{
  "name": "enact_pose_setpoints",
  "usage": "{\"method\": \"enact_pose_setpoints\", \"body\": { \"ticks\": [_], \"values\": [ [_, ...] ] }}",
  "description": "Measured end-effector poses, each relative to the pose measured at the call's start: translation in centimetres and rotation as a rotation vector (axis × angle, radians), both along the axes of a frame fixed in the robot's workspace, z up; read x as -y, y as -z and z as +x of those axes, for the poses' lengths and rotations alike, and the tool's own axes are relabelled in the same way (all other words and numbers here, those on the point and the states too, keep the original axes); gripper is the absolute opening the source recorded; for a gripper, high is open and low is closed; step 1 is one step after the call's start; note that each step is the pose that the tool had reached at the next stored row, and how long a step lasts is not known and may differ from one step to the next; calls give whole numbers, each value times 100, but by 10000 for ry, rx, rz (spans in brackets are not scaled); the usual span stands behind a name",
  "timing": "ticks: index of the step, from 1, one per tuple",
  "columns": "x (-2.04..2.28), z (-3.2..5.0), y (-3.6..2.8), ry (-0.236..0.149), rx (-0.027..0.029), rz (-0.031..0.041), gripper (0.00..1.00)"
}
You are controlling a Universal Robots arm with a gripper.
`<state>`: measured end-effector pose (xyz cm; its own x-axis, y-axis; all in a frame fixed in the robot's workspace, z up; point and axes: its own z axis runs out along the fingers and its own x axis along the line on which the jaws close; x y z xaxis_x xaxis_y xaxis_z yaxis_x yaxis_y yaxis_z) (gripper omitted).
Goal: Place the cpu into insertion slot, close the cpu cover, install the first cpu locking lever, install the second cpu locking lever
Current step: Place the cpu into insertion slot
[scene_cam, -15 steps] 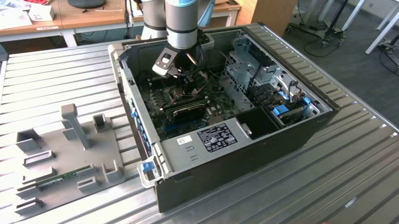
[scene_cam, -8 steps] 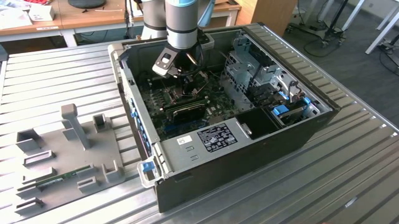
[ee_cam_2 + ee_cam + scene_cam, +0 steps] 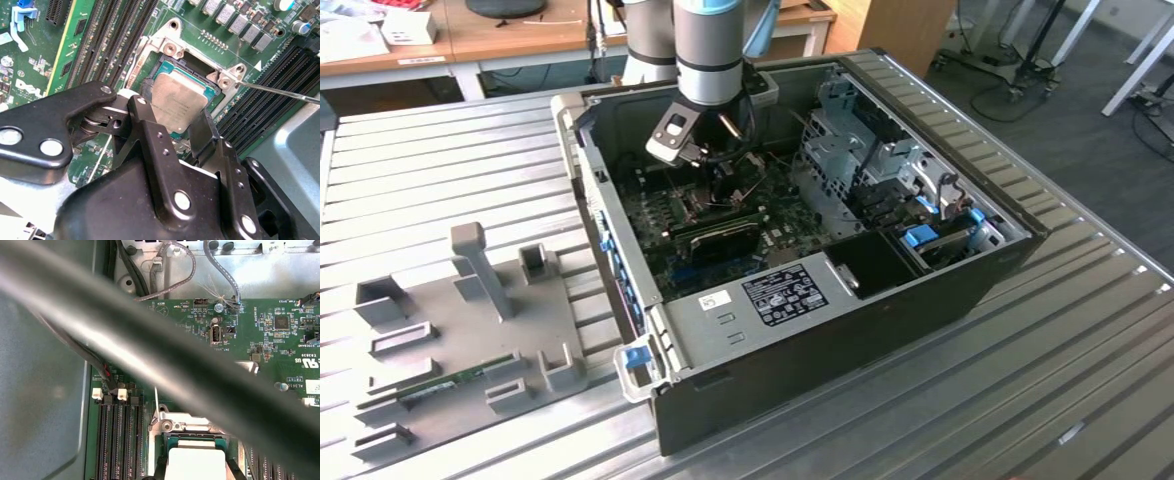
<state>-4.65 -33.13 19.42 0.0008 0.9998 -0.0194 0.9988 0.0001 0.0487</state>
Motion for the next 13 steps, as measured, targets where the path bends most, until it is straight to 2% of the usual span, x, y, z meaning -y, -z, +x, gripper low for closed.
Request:
{"method": "enact_pose_setpoints", "body": {
  "ticks": [4,5,13],
  "values": [
    [-3,2,7,-1,11,16,54],
    [-2,2,6,-1,7,11,60],
    [0,0,-14,0,1,0,60]
  ]
}}
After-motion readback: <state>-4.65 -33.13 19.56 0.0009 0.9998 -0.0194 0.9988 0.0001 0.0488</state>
